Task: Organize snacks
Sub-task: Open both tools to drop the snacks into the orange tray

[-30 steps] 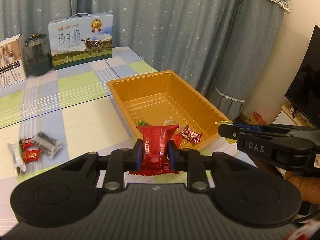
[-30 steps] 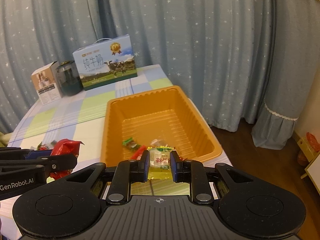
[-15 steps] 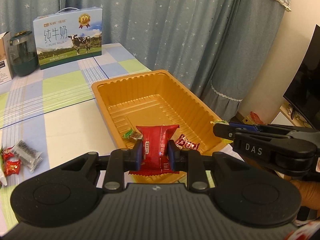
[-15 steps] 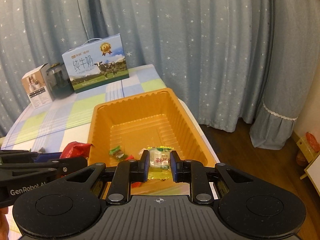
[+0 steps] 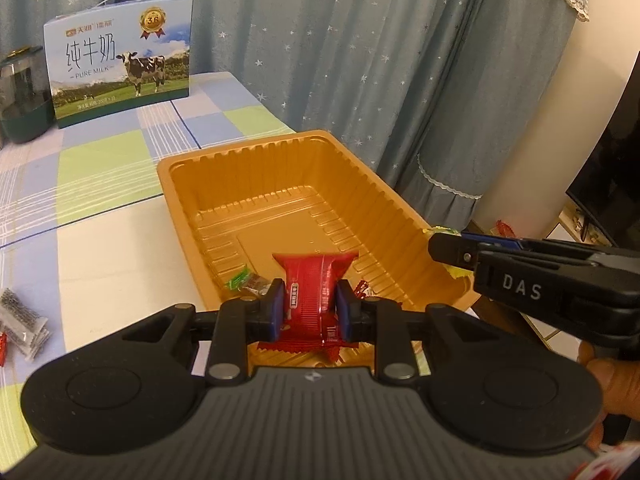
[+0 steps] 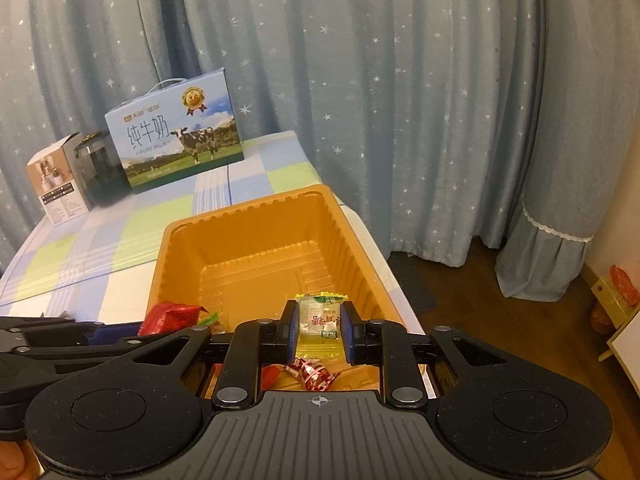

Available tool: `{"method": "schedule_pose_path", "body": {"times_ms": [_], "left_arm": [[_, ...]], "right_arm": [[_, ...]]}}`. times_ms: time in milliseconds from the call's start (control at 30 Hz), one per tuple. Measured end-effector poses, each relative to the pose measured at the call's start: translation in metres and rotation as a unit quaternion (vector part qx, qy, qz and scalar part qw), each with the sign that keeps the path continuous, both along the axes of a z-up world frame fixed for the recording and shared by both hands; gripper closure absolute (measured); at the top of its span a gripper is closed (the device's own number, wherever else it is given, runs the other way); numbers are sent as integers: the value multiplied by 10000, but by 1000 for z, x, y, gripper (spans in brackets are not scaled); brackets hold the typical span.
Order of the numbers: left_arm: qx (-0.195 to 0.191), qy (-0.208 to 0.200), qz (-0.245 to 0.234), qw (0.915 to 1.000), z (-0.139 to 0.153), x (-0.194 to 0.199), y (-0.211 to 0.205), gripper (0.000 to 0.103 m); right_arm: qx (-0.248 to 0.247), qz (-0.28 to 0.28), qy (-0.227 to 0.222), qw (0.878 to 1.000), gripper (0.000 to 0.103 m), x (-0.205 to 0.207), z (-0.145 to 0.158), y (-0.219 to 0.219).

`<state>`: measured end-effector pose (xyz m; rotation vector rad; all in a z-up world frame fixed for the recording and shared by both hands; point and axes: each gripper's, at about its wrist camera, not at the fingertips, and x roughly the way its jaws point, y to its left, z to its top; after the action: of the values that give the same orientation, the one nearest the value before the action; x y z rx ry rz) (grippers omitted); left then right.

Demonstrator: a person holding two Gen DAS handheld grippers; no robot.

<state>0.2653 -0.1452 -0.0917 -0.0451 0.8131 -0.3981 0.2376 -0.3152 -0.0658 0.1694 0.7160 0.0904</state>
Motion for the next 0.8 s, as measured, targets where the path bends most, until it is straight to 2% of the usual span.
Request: {"method": "schedule_pose_path", "body": {"times_ms": [100, 533, 800], "left_arm": [[45, -45, 46, 10000, 0, 0, 4, 75], [-148, -31, 738, 9972, 9, -24, 64, 70], [-237, -16, 889, 9958, 12, -35, 77, 70]], "right_arm": [[12, -11, 5, 10000, 81, -1, -1, -1], [132, 111, 38, 9998, 81, 2, 0, 7], [349, 223, 24, 9991, 81, 12, 1, 14]]}}
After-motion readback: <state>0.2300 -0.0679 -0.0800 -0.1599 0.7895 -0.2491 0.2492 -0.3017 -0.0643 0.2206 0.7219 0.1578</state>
